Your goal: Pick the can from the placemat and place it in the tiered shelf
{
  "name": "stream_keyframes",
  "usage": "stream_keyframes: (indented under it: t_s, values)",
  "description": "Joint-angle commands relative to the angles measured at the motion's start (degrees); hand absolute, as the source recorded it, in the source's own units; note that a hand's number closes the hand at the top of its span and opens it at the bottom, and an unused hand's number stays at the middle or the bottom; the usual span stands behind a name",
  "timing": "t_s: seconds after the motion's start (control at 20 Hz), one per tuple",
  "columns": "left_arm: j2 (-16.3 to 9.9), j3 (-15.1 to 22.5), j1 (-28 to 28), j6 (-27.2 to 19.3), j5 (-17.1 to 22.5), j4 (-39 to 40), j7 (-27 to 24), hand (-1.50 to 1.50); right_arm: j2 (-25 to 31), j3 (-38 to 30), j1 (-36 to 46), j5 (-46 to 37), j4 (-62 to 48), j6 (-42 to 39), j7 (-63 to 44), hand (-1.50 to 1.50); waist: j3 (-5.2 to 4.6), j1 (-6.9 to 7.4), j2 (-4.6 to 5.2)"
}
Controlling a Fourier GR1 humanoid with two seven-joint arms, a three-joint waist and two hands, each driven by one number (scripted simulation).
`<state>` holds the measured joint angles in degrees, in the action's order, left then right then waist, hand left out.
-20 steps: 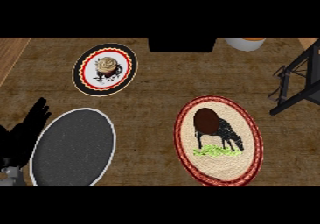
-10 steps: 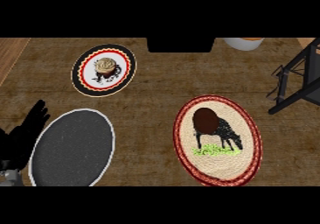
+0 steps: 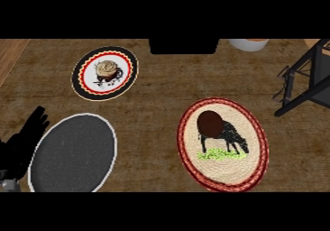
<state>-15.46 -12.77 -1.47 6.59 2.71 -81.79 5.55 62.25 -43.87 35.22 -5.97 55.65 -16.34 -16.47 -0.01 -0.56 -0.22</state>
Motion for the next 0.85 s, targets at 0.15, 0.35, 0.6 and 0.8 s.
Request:
stream_keyframes:
  t_s: [0.15, 0.35, 0.6, 0.8]
  values:
    - [-0.87, -1.11, -0.69, 0.0, 0.92, -3.41, 3.01, 0.0, 12.24, -14.34, -8.18, 7.13, -2.69, -9.65, -2.86, -1.5, 0.06, -1.29, -0.33]
    - [-0.4, -1.86, -2.14, 0.06, 0.28, 0.34, -1.28, 0.0, 18.89, -23.75, -14.3, 7.62, -9.4, -14.02, -2.48, -1.5, 0.06, -2.46, -0.36]
    - [-0.32, -2.76, -4.57, -0.42, 0.97, -2.53, 0.64, 0.0, 26.31, -33.5, -24.52, 5.94, -18.83, -26.09, 1.55, -1.5, 0.19, -4.58, -0.98]
    - [-1.67, -4.81, -3.86, -0.39, 2.09, -2.03, 1.7, 0.0, 28.73, -41.04, -30.59, 3.43, -24.42, -29.95, 7.81, -1.5, 0.27, -6.24, -1.18]
